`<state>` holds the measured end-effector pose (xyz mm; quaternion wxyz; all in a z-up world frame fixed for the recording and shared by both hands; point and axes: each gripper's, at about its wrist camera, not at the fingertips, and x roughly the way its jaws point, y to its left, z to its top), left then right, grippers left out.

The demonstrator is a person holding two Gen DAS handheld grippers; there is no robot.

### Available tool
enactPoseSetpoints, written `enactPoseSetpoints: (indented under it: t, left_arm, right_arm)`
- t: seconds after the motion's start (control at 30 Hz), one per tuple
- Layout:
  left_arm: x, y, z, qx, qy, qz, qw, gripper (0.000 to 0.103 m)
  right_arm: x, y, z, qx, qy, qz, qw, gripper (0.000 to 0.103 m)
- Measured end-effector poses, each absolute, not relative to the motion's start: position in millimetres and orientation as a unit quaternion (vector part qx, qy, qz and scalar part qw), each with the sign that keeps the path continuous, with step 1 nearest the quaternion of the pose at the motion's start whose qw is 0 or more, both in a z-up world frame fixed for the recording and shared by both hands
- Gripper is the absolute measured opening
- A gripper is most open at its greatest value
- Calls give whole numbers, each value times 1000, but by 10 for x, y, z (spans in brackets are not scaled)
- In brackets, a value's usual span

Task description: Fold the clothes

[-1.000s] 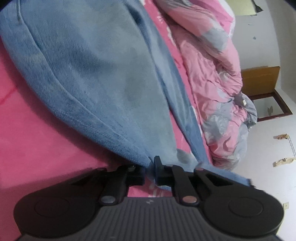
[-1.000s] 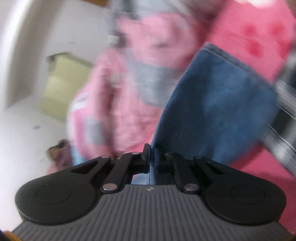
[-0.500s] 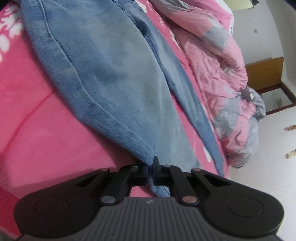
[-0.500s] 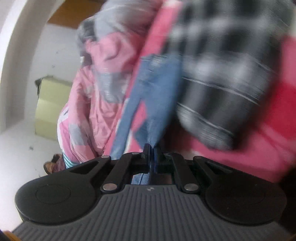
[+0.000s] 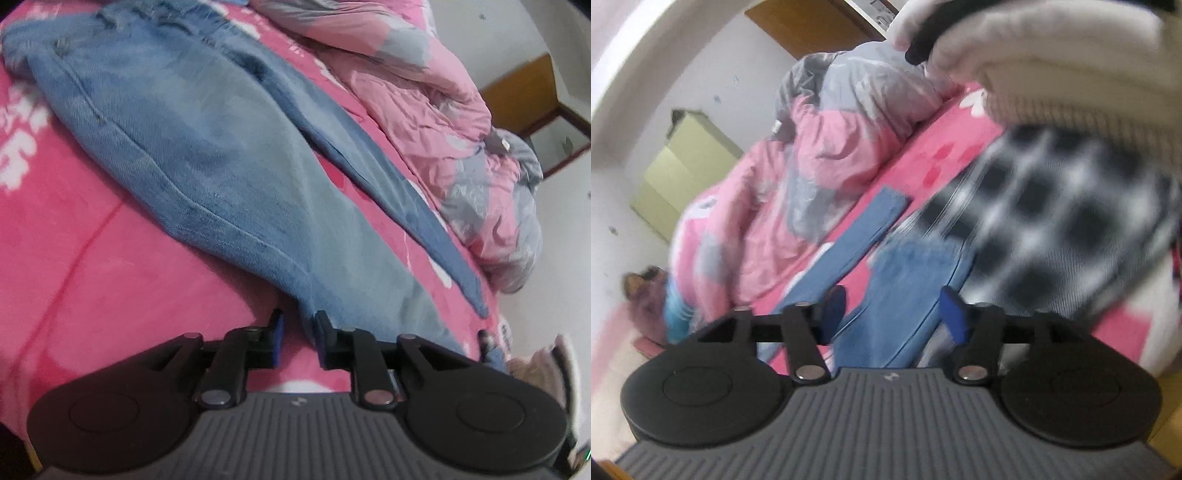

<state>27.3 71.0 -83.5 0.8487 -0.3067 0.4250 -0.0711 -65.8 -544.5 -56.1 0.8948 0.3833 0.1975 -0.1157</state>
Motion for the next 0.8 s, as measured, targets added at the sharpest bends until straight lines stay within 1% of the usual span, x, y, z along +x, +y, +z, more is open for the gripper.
enactPoseSetpoints:
  t: [0.03, 0.1, 0.17, 0.33, 0.4, 0.43, 0.47, 0.53, 0.67, 0.7, 0.73, 0.8]
  left_arm:
    - [231, 685, -799, -290, 421, -69, 857, 27]
    - [141, 637, -731, -257, 411, -71, 872, 36]
    - [36, 568, -643, -220, 390, -86, 890, 44]
    - [-82, 300, -433, -125, 341, -128, 923, 47]
    - [-34, 212, -412, -112, 335, -133, 926, 47]
    - [1, 180, -417, -108, 336, -132, 926, 47]
    - [41, 158, -434, -105, 337, -128, 927, 47]
    - [114, 159, -495, -102, 344, -118, 926, 47]
    - [259, 170, -623, -95, 361, -98, 922, 46]
    - [295, 173, -655, -93, 365, -93, 922, 44]
    - [307, 169, -684, -88, 368, -92, 921, 44]
    - [306, 153, -720, -76, 369, -91, 922, 44]
  right_arm:
    - [-550, -5495, -582, 373, 211, -124, 895, 57]
    - [-341, -5593, -660, 358, 243, -147, 890, 57]
    - [-162, -5631, -741, 353, 258, -147, 887, 56]
    - [25, -5639, -829, 324, 275, -142, 894, 51]
    - [37, -5615, -831, 316, 274, -139, 898, 37]
    - [33, -5611, -829, 315, 272, -137, 899, 16]
    - [29, -5607, -827, 313, 270, -134, 900, 11]
    - [-90, -5600, -749, 327, 248, -123, 903, 8]
    - [-583, -5500, -430, 327, 158, -121, 924, 7]
    - [-716, -5481, -400, 326, 142, -124, 927, 7]
    - [-824, -5478, -419, 327, 135, -129, 926, 7]
    - [-958, -5537, -621, 345, 145, -145, 916, 7]
